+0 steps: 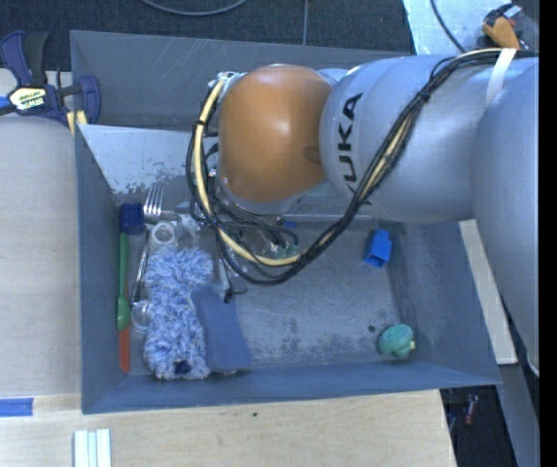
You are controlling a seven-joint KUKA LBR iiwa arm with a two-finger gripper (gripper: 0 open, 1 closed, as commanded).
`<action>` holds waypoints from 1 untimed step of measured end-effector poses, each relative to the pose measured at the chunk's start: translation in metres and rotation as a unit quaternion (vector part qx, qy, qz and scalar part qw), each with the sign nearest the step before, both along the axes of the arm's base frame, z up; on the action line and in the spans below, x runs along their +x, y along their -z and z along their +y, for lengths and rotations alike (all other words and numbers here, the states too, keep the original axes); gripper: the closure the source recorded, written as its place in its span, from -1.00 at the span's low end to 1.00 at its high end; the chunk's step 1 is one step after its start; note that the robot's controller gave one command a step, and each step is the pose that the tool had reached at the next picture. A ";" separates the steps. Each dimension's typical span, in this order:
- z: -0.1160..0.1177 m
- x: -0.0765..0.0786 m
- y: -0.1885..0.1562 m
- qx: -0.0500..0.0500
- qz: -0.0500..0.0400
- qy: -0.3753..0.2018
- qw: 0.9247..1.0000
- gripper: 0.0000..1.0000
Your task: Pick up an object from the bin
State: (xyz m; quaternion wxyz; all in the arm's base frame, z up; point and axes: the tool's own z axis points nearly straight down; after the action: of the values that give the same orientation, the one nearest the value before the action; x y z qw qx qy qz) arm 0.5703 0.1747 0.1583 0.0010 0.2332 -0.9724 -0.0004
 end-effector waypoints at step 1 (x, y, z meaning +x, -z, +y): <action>0.005 -0.004 -0.002 0.000 -0.003 -0.053 0.999 -1.00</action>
Offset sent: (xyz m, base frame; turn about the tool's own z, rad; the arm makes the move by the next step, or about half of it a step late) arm 0.0091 0.0087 -0.0393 -0.5219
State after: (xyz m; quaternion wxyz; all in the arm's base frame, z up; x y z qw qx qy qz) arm 0.5666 0.1800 0.1604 -0.0024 0.2844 -0.9587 0.0001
